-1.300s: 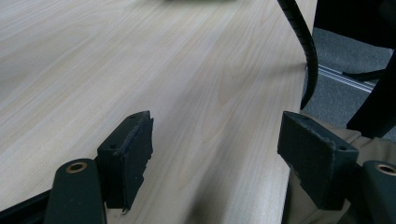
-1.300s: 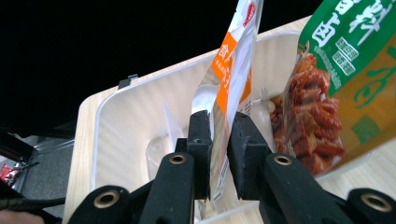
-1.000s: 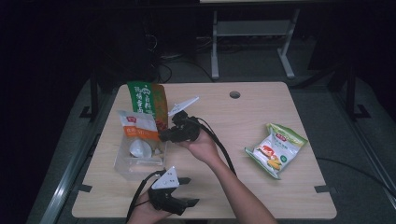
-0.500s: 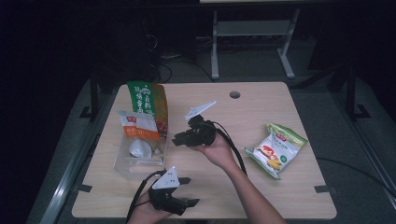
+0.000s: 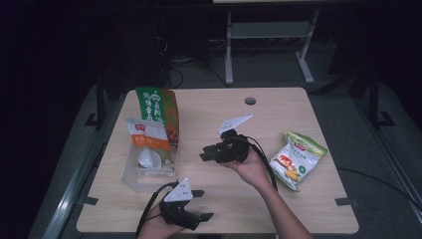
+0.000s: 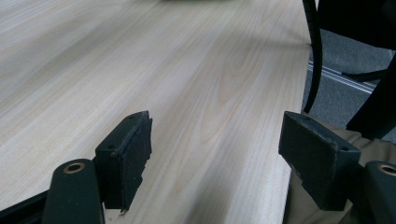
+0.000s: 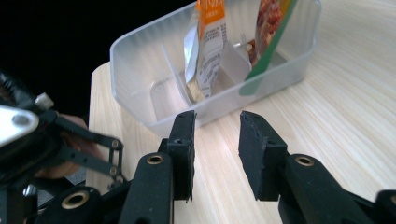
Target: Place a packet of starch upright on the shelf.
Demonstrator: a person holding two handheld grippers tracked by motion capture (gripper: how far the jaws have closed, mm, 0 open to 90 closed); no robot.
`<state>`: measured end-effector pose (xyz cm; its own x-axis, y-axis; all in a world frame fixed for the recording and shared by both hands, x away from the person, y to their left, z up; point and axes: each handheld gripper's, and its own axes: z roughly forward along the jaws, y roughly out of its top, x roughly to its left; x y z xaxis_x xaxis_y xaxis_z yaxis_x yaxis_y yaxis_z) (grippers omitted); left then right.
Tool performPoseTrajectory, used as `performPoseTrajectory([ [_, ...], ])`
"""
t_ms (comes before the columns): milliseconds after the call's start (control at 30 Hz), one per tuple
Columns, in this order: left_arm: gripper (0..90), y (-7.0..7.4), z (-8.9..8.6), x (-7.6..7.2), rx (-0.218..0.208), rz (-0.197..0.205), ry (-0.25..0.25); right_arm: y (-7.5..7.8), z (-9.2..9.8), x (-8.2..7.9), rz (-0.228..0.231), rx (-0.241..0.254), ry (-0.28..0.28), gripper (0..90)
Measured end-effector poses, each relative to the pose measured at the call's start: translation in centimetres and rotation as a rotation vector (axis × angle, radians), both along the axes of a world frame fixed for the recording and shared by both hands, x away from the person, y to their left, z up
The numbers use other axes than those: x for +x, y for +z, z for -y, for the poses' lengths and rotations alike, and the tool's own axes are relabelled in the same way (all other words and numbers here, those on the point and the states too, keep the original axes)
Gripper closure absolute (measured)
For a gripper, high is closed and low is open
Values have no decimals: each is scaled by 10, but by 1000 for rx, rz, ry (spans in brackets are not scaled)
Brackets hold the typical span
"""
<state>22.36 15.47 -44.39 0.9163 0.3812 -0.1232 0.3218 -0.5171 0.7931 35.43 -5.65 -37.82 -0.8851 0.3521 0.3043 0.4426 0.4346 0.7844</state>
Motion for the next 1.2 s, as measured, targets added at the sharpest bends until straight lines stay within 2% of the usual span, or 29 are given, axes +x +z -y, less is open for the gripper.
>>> performPoseTrajectory([
  [267,247,-2,2,-1,-9,-9,5,-5,25,-8,-2,14,-32,638],
  [333,247,-2,2,0,-2,-6,-1,-6,37,-11,-10,19,-48,631],
  [400,247,-2,1,0,2,-5,-2,-7,39,-12,-14,22,-53,631],
  [467,246,-2,1,1,6,-6,-3,-9,53,-15,-12,25,-68,621],
  [567,246,-2,2,1,5,-7,-1,-11,60,-18,-19,23,-80,611],
  [633,246,-2,1,1,4,-10,1,-14,71,-21,-30,9,-91,583],
  [733,246,-2,1,1,-4,-17,6,-17,82,-28,-35,14,-108,578],
  [1067,246,-3,4,0,-6,-23,3,-33,115,-44,-58,-26,-159,534],
  [1200,246,-4,4,0,-6,-26,4,-34,121,-48,-41,-50,-174,510],
])
